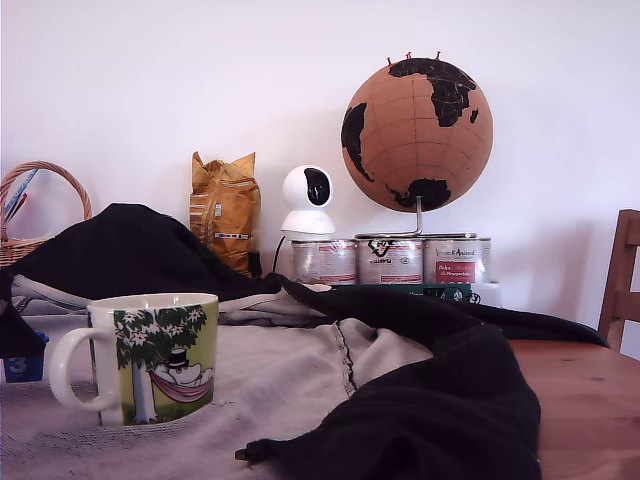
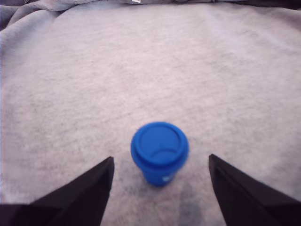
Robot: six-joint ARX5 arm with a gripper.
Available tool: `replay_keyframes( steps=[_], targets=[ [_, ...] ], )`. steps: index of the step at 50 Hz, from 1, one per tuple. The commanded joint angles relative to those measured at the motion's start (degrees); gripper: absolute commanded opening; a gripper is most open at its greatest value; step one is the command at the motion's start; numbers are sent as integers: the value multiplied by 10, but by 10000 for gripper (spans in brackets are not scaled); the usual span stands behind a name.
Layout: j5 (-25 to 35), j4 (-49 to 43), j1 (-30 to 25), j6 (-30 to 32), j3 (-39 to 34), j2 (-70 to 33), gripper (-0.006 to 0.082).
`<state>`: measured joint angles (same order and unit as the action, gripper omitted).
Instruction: Pick the blue coffee capsule and place it inside the green coffee cup
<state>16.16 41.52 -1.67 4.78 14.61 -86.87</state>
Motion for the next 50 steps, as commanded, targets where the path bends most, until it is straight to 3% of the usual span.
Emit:
replay_keyframes(
  steps=[1, 11, 20, 23, 34, 50],
  targets=[
    [6, 5, 0, 5, 13, -22, 591],
    [27, 1, 0, 14, 54, -78, 510],
    [33, -18, 0, 16, 69, -106, 245],
    [38, -22, 0, 16, 69, -107, 201],
    [91, -21, 0, 9, 70, -91, 198],
    [217, -6, -9, -82, 79, 25, 198]
  ],
)
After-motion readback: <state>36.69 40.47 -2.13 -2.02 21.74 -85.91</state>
